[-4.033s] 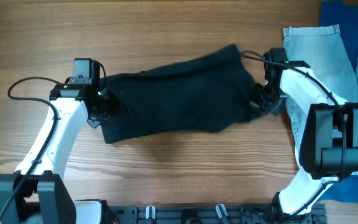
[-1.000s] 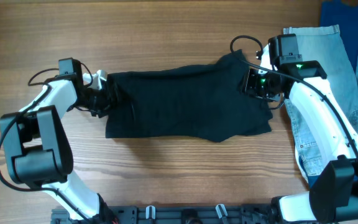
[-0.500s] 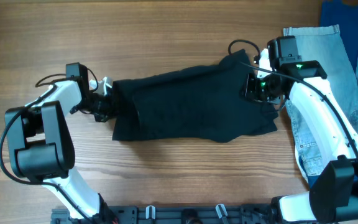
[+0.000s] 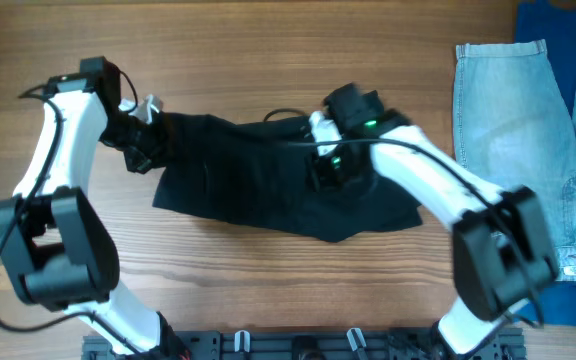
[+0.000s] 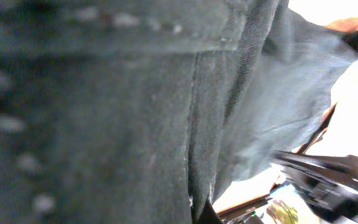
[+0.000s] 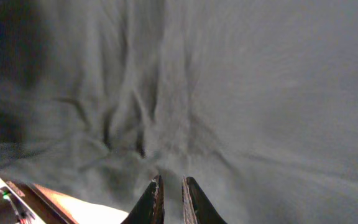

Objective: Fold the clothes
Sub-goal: 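Fold the right half of the shorts leftward over the left half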

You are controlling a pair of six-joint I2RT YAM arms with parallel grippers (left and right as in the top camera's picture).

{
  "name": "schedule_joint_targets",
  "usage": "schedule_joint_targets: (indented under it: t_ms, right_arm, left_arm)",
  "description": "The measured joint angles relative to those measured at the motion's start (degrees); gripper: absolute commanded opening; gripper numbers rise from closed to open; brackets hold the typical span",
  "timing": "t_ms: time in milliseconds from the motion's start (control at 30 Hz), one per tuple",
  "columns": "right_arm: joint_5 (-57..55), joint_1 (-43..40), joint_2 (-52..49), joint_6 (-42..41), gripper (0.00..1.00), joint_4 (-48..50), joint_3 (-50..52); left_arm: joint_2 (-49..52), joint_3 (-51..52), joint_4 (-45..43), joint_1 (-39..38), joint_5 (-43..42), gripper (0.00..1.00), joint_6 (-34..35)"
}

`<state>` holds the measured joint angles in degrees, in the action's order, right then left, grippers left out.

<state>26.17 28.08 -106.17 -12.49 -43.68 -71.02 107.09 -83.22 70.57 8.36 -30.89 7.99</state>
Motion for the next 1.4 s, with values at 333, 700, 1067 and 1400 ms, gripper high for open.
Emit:
schedule_joint_targets:
  t_ms: [333,700,1067,1400]
  right_arm:
    - [9.84,12.85,-13.88,-9.40,0.11,25.44,0.15]
    - [5.88,7.93,-10.32,-10.29,0.15,12.04,-3.34]
    - [-12.17,-6.43,3.80,-4.76,0.16,-6.21,-1.09]
    - [-18.32,-6.43,1.16,-6.34,0.15,2.21,10.14]
  left_arm:
    - [-8.15,-0.87,0.26,0.17,-2.08,0.04,0.02]
    - [-9.97,-0.87,-0.09,0.22,-2.47,0.04,0.02]
    - [-9.99,-0.87,-0.52,-0.09,-2.91,0.04,0.02]
    - [-9.99,-0.87,-4.63,-9.05,-9.75,0.04,2.23]
